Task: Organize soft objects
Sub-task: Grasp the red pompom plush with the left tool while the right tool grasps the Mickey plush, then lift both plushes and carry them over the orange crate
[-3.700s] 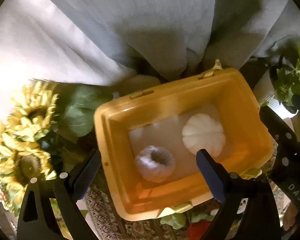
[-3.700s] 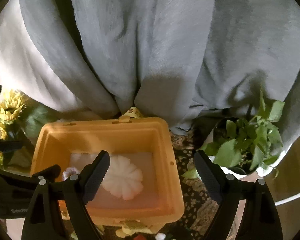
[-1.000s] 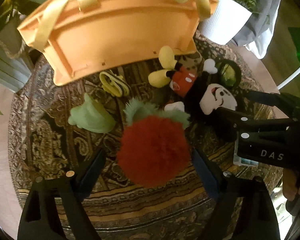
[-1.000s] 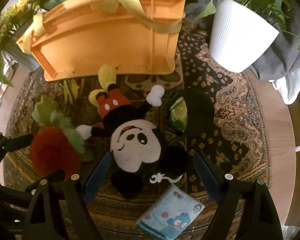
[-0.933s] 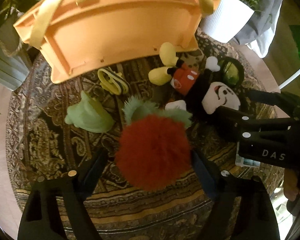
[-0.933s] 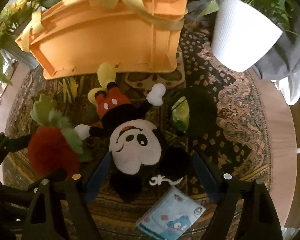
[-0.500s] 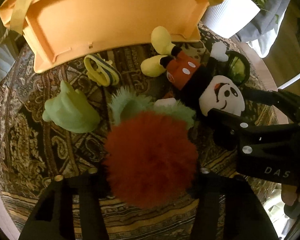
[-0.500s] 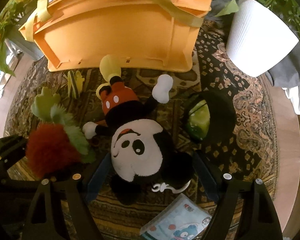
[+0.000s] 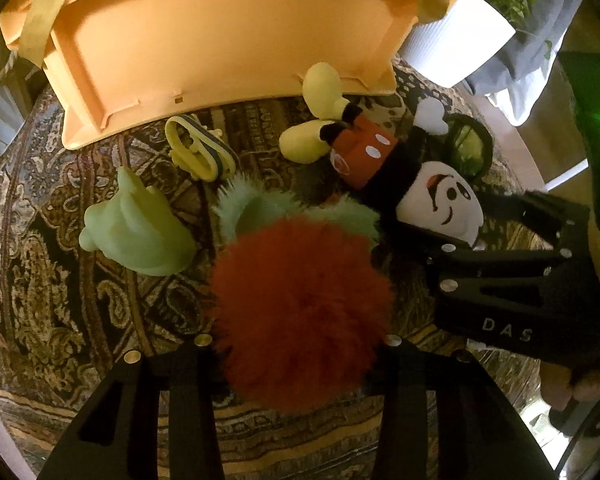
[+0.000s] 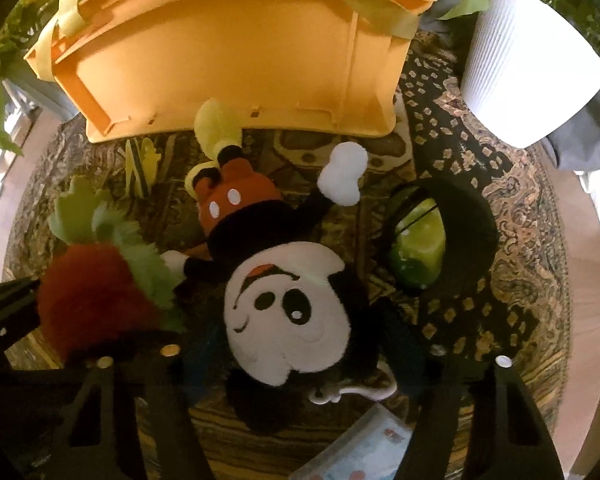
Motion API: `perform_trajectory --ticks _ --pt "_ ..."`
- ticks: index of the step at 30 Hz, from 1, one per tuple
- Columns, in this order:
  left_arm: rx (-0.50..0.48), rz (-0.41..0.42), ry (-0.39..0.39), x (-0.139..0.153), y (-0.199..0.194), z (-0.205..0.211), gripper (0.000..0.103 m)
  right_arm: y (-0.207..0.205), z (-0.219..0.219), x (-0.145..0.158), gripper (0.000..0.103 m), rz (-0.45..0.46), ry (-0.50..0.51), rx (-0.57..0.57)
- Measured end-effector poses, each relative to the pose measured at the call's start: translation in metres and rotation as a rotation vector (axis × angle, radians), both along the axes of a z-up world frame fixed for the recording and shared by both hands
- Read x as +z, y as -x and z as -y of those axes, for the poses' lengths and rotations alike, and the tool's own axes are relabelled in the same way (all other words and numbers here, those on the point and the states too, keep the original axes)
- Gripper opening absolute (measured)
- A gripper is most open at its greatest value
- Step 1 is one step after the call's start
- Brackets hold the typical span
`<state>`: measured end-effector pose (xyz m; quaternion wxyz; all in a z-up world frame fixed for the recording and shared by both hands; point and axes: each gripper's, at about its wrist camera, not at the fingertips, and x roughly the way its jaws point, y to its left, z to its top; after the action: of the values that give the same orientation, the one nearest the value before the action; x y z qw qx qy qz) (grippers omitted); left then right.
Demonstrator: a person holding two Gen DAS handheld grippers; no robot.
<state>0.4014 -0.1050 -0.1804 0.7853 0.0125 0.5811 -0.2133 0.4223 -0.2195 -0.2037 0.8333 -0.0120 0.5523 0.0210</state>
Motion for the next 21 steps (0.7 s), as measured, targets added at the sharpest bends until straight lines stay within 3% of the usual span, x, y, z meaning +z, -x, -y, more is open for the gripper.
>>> perform_trajectory --ticks 8,21 --pt "0.015 0.058 0.022 0.009 0.006 -0.01 0.036 0.023 -0.011 0.013 0.064 0.073 0.037 -0.029" --pt "0.058 0.217 0.037 0.059 0.018 -0.031 0.036 0.047 -0.013 0.072 0.064 0.216 0.028 -0.095"
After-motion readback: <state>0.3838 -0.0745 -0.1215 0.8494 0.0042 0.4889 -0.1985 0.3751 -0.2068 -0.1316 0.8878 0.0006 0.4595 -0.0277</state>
